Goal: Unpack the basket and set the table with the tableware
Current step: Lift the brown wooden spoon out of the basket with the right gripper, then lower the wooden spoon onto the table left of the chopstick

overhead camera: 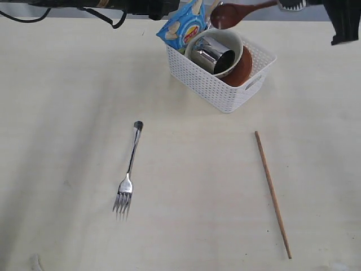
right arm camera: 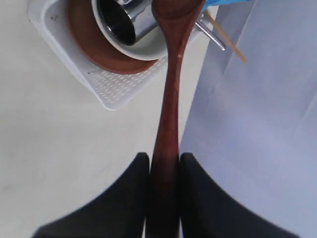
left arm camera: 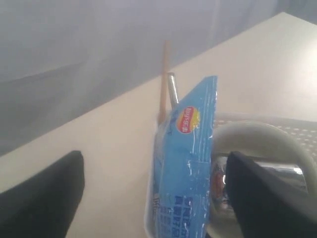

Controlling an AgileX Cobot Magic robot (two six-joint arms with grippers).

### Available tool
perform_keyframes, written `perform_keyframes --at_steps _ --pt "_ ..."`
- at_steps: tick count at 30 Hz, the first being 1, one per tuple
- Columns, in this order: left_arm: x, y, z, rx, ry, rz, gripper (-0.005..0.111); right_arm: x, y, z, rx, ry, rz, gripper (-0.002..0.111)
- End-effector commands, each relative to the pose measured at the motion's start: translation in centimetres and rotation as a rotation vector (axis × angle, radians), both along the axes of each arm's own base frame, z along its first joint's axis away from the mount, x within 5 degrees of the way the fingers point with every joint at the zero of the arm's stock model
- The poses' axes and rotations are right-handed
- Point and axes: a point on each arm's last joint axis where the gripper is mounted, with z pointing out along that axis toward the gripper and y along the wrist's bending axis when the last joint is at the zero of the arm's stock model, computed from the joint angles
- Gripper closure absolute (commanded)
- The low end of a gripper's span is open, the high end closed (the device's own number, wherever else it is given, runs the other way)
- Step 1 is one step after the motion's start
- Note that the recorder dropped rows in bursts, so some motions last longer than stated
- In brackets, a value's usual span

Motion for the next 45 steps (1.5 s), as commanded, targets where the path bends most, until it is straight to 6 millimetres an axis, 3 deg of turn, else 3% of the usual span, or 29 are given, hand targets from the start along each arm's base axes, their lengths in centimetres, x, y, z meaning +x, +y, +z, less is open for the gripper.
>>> perform_keyframes --at_steps 1,9,12,16,21,23,27,32,39,45 --pt "0.1 0.0 0.3 -0.015 -0.001 0.003 0.034 2.0 0.8 0.3 -0.13 -0.044 0.147 0.109" --pt "0.1 0.0 0.2 -0.008 -0.003 0.0 0.034 4.2 1.3 -2.5 -0.438 0.086 0.404 0.109" --pt "0.0 0.0 0.1 0.008 -0.004 -0.008 0.034 1.9 1.6 -3.8 -0.436 0.337 0.602 0.109" --pt "0.1 0.1 0.1 0.019 -0.006 -0.005 0.034 0.4 2.0 -4.5 -0.359 0.456 0.686 0.109" --pt "0.0 0.1 0.0 0.027 -0.005 -0.004 0.034 -2.5 -1.1 -8.7 -0.571 0.614 0.688 0.109" --pt "0.0 0.1 0.0 0.027 -0.005 -0.004 0.034 -3.9 -1.6 -10.8 -0.576 0.574 0.712 0.109" --pt "0.0 0.1 0.0 0.027 -0.005 -0.004 0.034 -7.4 0.7 -13.1 -0.695 0.426 0.908 0.109" --pt "0.0 0.1 0.0 0.027 -0.005 -0.004 0.034 -9.9 3.3 -14.0 -0.744 0.404 1.053 0.109" --pt "0.0 0.1 0.0 0.016 0.003 0.001 0.034 -9.1 3.3 -13.6 -0.834 0.319 1.002 0.109" --pt "0.0 0.1 0.0 0.016 0.003 0.001 0.034 -8.6 4.3 -14.0 -0.821 0.235 1.072 0.109"
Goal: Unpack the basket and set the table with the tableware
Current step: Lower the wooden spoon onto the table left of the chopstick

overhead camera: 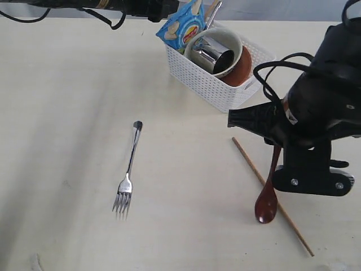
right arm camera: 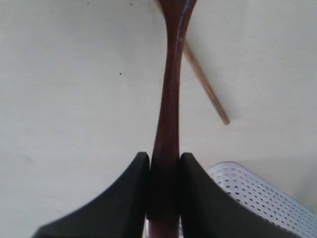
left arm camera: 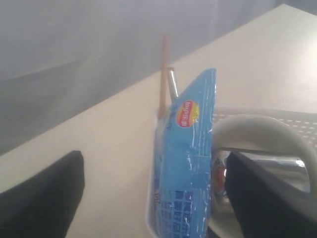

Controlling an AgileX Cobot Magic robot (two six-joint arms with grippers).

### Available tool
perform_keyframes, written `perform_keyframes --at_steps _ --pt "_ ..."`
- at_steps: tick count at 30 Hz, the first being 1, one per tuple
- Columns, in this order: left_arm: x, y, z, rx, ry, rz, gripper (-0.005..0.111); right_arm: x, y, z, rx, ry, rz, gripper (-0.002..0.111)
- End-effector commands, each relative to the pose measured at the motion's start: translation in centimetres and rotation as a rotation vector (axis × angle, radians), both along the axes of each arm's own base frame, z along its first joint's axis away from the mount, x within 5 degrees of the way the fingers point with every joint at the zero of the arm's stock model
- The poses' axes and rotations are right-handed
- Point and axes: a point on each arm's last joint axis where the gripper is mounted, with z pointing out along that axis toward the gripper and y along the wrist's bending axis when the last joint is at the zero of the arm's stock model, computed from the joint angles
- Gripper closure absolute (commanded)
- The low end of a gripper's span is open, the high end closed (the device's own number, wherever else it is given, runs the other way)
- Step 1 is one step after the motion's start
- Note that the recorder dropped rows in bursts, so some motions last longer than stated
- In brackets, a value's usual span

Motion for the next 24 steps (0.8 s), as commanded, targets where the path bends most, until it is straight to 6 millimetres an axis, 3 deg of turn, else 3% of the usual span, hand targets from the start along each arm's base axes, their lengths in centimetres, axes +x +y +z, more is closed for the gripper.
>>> perform_keyframes --at_steps 1,12,17,24 --pt "0.1 0.1 0.1 -0.008 0.002 0.01 0.034 0.6 0.9 -0.6 0.037 -0.029 0.086 0.109" --pt "0.1 0.1 0.1 -0.008 0.002 0.01 0.034 2.3 3.6 -6.4 0.061 0.04 0.155 0.109" --pt "0.1 0.1 0.1 -0.008 0.002 0.01 0.034 2.5 3.9 -8.8 0.033 0.095 0.14 0.109" --pt "0.1 0.1 0.1 -0.008 0.002 0.01 0.034 2.5 3.8 -10.0 0.029 0.121 0.073 0.109"
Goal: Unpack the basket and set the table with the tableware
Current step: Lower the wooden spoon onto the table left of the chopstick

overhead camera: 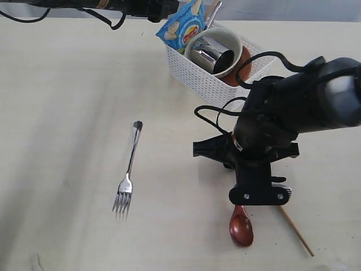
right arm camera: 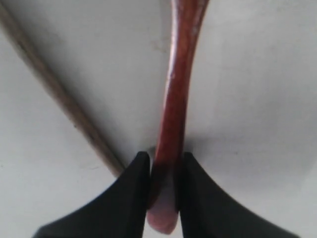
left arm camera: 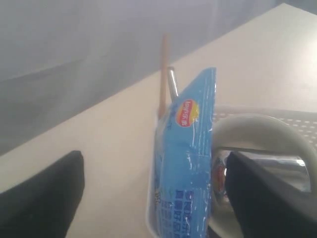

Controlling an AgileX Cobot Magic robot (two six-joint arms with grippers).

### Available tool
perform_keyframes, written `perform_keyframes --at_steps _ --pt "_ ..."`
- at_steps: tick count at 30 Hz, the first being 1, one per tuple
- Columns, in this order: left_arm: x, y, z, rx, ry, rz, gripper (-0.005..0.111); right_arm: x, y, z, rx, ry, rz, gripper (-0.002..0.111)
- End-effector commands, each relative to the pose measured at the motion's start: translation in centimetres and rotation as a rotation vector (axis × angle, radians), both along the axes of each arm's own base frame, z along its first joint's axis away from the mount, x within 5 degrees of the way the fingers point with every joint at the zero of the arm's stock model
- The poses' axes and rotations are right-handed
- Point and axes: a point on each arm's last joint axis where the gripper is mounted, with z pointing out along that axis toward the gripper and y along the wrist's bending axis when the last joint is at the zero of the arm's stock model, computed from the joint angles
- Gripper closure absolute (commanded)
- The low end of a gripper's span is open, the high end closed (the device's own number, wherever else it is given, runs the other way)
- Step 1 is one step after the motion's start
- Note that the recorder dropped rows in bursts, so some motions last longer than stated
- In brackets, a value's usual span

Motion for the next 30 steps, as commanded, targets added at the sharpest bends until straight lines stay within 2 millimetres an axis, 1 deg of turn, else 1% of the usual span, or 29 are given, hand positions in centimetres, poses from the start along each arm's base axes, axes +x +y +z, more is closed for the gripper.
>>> perform_keyframes --at_steps 1,4,6,10,13,16,30 --pt "0.1 0.1 0.1 -0.01 0.002 0.011 0.034 0.0 -0.1 -0.3 0.002 0.002 -0.051 0.109" --pt "0.1 0.1 0.1 -0.01 0.002 0.011 0.034 0.1 -0.2 -0.3 0.0 -0.012 -0.066 0.109" --pt "0.1 0.1 0.1 -0.01 0.002 0.011 0.034 0.5 -0.7 -0.3 0.0 -0.018 -0.08 0.109" --pt "0.1 0.1 0.1 -0.01 0.002 0.011 0.034 1.9 -2.2 -0.2 0.01 -0.027 -0.111 0.109" --pt "0.1 0.1 0.1 -0.01 0.002 0.011 0.034 2.8 -2.9 -0.2 0.04 -0.047 -0.118 0.109" --pt "0.1 0.1 0.1 -0.01 0.002 0.011 0.034 3.2 -3.3 -0.2 0.046 -0.058 -0.122 0.109" --pt "0.1 0.1 0.1 -0.01 0.002 0.011 0.034 3.3 -3.3 -0.1 0.052 -0.065 -0.118 0.109"
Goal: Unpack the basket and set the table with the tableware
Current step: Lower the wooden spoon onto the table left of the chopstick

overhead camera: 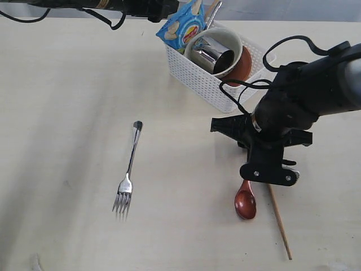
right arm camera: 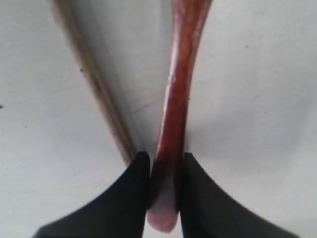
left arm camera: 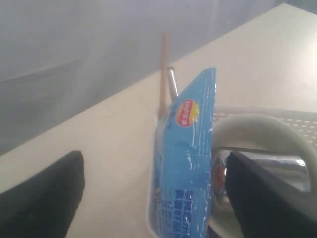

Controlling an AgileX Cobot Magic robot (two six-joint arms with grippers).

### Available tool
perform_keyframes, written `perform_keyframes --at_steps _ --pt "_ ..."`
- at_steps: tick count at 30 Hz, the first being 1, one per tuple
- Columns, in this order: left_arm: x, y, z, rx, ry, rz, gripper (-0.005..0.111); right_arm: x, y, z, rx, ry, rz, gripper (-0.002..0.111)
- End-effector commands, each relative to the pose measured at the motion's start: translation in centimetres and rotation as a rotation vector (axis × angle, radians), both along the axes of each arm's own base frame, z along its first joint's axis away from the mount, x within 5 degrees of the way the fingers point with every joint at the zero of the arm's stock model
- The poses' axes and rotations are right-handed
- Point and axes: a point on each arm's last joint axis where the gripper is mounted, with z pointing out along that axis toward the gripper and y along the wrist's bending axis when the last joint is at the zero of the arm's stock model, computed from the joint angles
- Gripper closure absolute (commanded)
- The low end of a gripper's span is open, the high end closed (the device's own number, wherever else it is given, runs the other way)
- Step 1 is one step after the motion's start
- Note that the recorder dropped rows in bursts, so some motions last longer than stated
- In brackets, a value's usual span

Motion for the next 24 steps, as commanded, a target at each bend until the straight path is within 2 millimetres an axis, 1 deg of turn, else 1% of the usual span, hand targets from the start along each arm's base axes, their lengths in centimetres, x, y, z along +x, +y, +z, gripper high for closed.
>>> perform_keyframes --at_steps 1,6,15,24 --pt "0.1 0.1 0.1 -0.01 0.002 0.011 0.034 0.0 0.0 -0.1 -0.01 -0.002 0.023 0.109" --pt "0.1 0.1 0.1 -0.01 0.002 0.011 0.034 -0.5 0.9 -0.1 -0.041 -0.022 0.119 0.109" --pt "0.1 0.1 0.1 -0.01 0.002 0.011 0.034 -1.8 2.5 -0.1 -0.054 -0.011 0.156 0.108" --pt "0.1 0.1 0.1 -0.01 0.002 0.011 0.034 -1.9 2.6 -0.1 -0.062 -0.007 0.16 0.108"
